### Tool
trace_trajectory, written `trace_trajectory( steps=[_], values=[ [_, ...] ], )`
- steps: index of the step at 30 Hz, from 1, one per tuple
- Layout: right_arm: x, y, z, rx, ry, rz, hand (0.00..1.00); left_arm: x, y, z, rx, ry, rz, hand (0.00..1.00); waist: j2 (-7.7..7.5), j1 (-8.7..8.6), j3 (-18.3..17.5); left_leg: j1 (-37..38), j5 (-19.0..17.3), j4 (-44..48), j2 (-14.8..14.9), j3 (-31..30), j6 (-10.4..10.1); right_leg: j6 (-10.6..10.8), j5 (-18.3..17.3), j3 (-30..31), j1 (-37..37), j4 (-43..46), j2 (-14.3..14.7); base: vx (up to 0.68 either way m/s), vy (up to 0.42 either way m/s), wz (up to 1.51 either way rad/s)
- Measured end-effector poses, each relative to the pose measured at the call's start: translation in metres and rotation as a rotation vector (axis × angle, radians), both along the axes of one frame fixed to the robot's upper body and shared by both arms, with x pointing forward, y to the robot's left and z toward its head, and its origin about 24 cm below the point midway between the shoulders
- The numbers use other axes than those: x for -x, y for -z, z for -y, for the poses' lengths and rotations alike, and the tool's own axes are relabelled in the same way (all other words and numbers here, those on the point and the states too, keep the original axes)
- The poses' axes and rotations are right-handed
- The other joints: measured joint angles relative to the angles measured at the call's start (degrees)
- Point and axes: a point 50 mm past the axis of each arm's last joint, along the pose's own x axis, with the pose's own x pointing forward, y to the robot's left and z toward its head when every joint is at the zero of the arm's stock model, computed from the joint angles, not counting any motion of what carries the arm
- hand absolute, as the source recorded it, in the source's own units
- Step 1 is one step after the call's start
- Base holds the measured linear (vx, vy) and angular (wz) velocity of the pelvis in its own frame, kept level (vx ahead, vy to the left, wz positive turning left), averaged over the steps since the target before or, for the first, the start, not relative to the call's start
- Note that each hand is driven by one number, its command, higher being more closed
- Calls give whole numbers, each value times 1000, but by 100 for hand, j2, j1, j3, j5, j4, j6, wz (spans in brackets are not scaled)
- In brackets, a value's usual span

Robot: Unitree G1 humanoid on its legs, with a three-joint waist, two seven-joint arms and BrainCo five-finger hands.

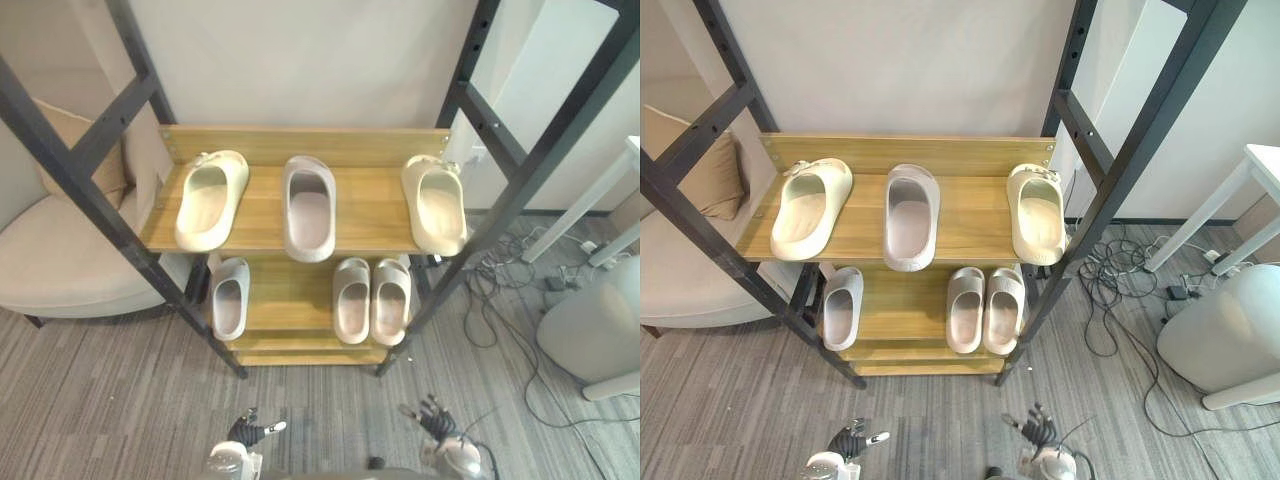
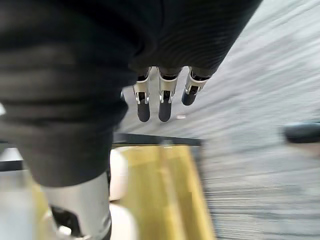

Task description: Organize the slippers on the shoe rack

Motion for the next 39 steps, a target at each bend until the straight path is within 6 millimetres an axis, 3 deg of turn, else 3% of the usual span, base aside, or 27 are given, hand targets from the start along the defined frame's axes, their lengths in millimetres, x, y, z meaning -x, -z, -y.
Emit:
trace_trajectory(
  steps=[8, 9, 11, 13, 14, 15, 16, 17, 20, 31, 39],
  values=[
    [-50, -59, 0, 70, -21, 312, 0, 0, 0, 1, -11, 14, 2, 0, -16, -2, -7, 36, 248, -425, 5, -1, 67, -12, 51, 105, -275, 228, 3, -95, -39, -4],
    [-61, -80, 1, 84, -30, 396, 0, 0, 0, -2, -20, 16, 0, 0, -34, -12, 2, 31, 274, -467, -3, -4, 68, 0, 59, 108, -304, 238, -6, -62, -37, -6],
    [-80, -152, 14, 188, -103, 689, 0, -1, -1, -2, -21, 24, 10, 0, -51, -20, -4, 42, 299, -507, -19, 17, 83, -4, 89, 164, -389, 294, -7, -20, -11, -4],
    [-82, -203, 21, 274, -209, 901, 0, 0, -1, -2, -19, 24, 12, 0, -116, -10, -56, 60, 304, -498, -49, 24, 89, -3, 90, 177, -376, 300, -8, 20, 0, -3],
    [-72, -223, 9, 237, -275, 1020, 0, 2, -1, -5, -23, 27, 6, 0, -176, -42, -98, 80, 304, -497, -35, 27, 89, -2, 88, 219, -370, 302, 6, 39, -2, -7],
    [-69, -225, 5, 227, -286, 1034, 0, 3, -1, -5, -24, 29, 6, 0, -179, -42, -100, 84, 304, -497, -32, 28, 89, -3, 88, 233, -370, 303, 10, 44, -7, -11],
    [-61, -226, -12, 169, -330, 1071, 0, 4, 0, -5, -25, 36, 6, 0, -201, -52, -110, 95, 303, -497, -23, 29, 89, -3, 88, 266, -367, 306, 20, 35, -26, -18],
    [-52, -215, -36, 91, -381, 1052, 0, 4, 0, -5, -20, 46, 2, 0, -209, -81, -111, 129, 302, -500, 5, 30, 90, -5, 87, 318, -348, 318, 25, 14, -29, -23],
    [-44, -197, -77, 76, -515, 970, 0, 3, 0, -1, -9, 53, 7, 0, -203, -75, -106, 140, 293, -500, -22, 10, 98, -3, 83, 349, -341, 336, 6, -33, -11, -4],
    [-43, -218, -73, 170, -485, 1061, 0, 6, 0, -7, -15, 22, 6, 0, -255, -26, -131, 310, 258, -514, -125, -212, 157, 86, -101, 240, -185, 603, -142, -25, -4, 9],
    [-60, -244, -75, 197, -444, 1178, 0, 5, 0, -7, -12, 23, 9, 0, -249, -9, -118, 302, 278, -522, -176, -298, 184, 93, -120, 257, -177, 598, -183, 43, 4, 6]
  ],
)
